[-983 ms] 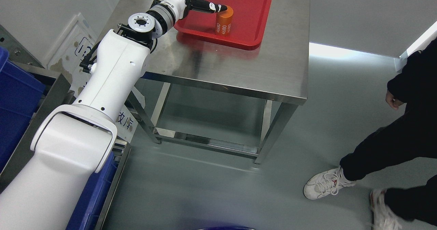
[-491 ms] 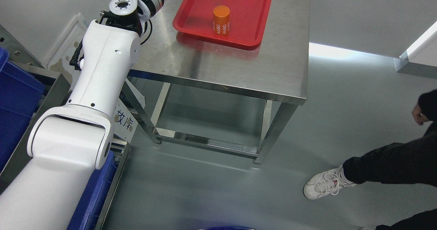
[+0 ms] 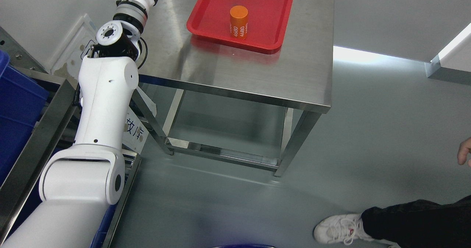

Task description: Grab orange capacitor from left shelf to right desk

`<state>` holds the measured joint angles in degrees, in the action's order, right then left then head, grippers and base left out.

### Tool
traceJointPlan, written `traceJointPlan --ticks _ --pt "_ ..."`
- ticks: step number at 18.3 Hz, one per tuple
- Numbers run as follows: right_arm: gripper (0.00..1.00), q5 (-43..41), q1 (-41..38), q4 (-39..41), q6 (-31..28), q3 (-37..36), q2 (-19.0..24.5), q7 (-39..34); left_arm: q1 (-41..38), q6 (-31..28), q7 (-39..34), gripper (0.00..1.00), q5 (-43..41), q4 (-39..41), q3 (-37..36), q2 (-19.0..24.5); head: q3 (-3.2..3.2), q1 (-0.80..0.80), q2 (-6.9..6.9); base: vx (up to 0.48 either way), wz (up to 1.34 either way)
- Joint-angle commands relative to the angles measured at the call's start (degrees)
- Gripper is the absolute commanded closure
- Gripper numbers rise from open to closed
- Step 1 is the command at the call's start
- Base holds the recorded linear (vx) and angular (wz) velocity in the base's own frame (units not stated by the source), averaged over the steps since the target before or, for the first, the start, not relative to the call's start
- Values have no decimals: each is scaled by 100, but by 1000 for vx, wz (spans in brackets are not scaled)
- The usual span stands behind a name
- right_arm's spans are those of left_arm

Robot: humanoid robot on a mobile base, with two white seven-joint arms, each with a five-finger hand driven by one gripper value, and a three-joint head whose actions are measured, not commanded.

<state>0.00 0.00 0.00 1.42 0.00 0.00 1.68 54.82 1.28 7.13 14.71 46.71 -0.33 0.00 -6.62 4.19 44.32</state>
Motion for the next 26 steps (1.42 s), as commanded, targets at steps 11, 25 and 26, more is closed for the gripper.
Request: traceJointPlan --ticks 11,25,26 --pt "0 26 -114 100 -1 -70 -100 -1 -1386 -40 -106 0 -777 1499 974 100 0 0 0 0 0" --pt "0 26 -114 100 -1 -70 -100 -1 -1413 -40 -62 0 -768 1517 666 100 0 0 0 0 0" --pt "0 26 -114 100 -10 -70 -100 -1 -1413 -40 -62 0 -768 1517 614 100 0 0 0 0 0"
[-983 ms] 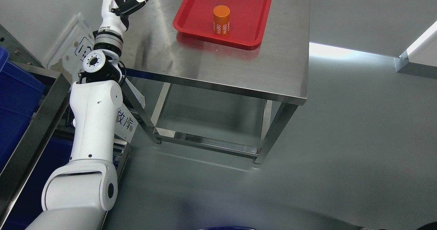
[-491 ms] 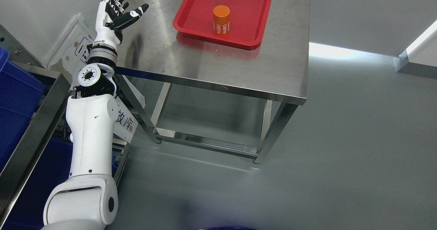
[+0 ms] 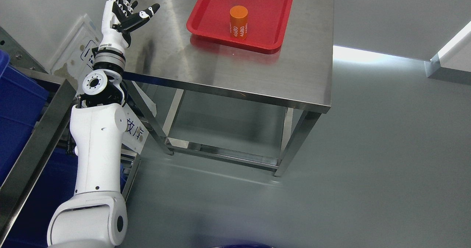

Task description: Grab orange capacitor from left shelf to right desk

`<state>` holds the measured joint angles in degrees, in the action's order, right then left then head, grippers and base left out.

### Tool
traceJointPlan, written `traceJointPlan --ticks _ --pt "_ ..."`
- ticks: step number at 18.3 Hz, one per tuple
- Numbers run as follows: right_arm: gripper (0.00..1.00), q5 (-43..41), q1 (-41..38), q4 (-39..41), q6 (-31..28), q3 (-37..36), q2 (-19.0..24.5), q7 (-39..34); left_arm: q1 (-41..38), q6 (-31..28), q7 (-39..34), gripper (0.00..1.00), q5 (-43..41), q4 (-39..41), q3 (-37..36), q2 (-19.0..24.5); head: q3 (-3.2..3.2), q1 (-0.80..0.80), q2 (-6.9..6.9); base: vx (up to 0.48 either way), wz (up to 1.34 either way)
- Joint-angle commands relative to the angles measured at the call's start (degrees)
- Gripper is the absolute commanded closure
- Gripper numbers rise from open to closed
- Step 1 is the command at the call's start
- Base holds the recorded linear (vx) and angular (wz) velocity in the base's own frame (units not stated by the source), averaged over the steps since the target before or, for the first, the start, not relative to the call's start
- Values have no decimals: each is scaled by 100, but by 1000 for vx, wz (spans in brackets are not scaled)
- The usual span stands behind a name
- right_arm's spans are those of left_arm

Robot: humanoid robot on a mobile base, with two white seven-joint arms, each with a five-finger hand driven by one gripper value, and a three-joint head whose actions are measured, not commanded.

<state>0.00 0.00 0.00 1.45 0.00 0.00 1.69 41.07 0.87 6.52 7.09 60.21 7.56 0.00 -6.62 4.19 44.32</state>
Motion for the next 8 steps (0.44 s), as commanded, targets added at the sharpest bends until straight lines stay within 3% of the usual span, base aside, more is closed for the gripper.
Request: traceJointPlan --ticks 1,8 --pt "0 26 -114 100 -5 -70 -100 -2 -55 1 -1 0 -6 167 -246 100 0 0 0 0 0" --pt "0 26 -114 100 -5 -70 -100 -2 -169 1 -1 0 -6 228 -431 100 0 0 0 0 0"
